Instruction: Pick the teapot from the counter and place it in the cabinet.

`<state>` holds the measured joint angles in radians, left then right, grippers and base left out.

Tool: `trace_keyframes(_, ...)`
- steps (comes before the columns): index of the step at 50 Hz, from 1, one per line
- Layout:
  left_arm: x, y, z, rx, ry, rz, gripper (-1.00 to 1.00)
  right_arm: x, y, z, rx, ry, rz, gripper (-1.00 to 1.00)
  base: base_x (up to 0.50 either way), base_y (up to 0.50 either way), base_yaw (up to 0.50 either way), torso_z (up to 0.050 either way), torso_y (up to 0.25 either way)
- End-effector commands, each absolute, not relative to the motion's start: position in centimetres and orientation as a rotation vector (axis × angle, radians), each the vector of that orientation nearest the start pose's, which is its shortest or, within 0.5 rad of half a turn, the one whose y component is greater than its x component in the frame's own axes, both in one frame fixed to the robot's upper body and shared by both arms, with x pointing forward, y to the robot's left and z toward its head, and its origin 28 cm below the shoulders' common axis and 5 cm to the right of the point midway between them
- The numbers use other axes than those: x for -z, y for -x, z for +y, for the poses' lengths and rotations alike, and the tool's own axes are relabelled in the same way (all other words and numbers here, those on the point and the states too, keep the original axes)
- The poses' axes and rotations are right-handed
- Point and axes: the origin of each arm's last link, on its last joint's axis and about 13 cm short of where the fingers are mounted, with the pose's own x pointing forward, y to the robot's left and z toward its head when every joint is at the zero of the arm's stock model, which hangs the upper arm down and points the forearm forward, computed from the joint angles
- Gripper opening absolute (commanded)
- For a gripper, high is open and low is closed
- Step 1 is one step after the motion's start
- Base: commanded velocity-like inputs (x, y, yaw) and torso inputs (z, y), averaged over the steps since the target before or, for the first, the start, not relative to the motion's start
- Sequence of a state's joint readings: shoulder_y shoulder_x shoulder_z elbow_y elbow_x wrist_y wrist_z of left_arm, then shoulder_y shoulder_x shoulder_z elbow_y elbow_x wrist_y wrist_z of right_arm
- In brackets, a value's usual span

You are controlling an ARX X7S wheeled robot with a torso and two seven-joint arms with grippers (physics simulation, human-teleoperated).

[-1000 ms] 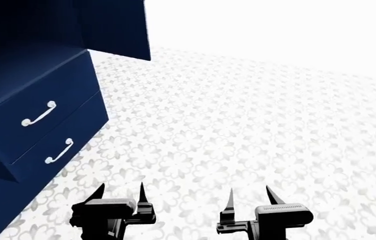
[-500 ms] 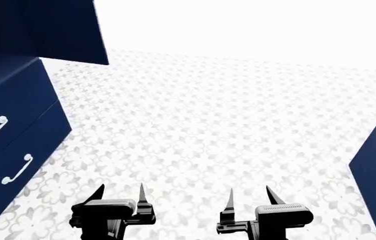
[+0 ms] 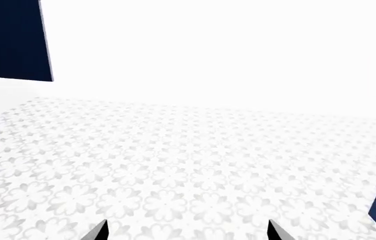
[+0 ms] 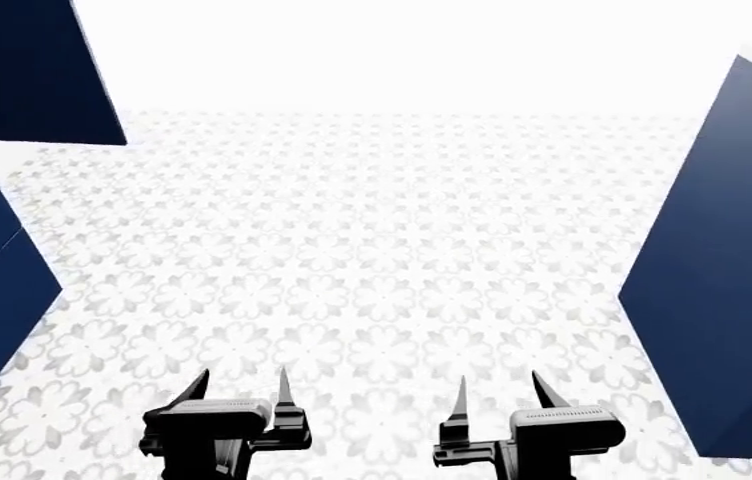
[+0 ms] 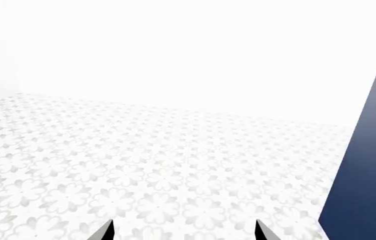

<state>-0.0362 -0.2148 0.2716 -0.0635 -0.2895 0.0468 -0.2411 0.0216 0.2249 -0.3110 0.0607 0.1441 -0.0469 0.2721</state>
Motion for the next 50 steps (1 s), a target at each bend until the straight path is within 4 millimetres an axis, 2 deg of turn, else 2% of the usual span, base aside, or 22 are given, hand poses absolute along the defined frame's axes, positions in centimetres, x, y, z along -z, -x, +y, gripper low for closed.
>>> trace_keyframes(1, -0.38, -21.01, 20.48, 0.005, 0.061, 0.055, 1.0, 0.04, -20.45, -9.31, -0.024, 0.092, 0.036, 1.0, 0.0, 0.0, -0.5, 0.0, 0.0)
trace_keyframes(23, -0.43, -21.06, 20.49, 0.004, 0.063, 0.055, 1.0, -0.01, -20.26, -9.22, -0.038, 0.108, 0.015, 1.0, -0.03, 0.0, -0.05, 0.0, 0.0)
trace_keyframes(50, -0.41, -21.01, 20.48, 0.004, 0.063, 0.057, 1.0, 0.11, -20.28, -9.2, -0.042, 0.118, 0.021, 1.0, -0.5, 0.0, 0.0, 0.0, 0.0)
